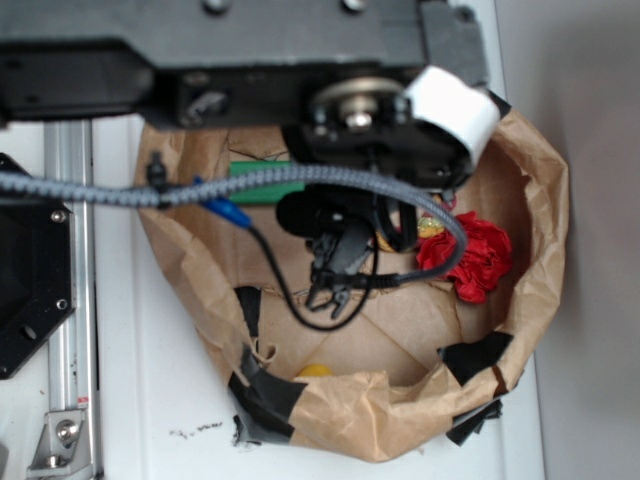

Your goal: Grab the green block.

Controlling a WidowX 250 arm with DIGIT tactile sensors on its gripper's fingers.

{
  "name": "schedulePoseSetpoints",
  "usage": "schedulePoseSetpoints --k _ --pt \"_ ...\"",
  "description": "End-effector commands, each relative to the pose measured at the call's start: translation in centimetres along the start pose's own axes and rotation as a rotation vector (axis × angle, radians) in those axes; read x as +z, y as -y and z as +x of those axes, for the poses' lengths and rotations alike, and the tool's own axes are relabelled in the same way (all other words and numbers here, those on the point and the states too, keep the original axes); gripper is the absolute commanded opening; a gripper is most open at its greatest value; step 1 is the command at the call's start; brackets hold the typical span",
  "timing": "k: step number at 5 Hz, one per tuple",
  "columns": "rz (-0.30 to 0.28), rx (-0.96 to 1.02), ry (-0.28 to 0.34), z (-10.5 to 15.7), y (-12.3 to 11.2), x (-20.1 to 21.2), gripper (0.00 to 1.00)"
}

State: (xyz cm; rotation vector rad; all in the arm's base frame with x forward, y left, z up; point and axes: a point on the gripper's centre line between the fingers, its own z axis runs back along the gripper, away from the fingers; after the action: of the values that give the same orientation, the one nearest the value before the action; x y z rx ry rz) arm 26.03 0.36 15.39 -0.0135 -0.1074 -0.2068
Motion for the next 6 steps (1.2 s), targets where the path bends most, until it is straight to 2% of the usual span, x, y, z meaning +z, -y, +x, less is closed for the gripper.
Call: schedulePoseSetpoints --k 1,2,3,4,6 --pt "0.008 -0.092 0.022 -1.4 -1.0 -6.3 1.0" --pt "0.015 -0.089 0.021 -2.9 -1.2 -7.0 1.0" --pt "0.021 -0.05 0.042 -4.4 -2.2 -5.7 1.0" --pt "0.034 0.002 0.038 -5.4 -4.0 -5.2 1.0" --pt "0.056 0.013 -0.029 -5.2 -4.9 -7.4 1.0"
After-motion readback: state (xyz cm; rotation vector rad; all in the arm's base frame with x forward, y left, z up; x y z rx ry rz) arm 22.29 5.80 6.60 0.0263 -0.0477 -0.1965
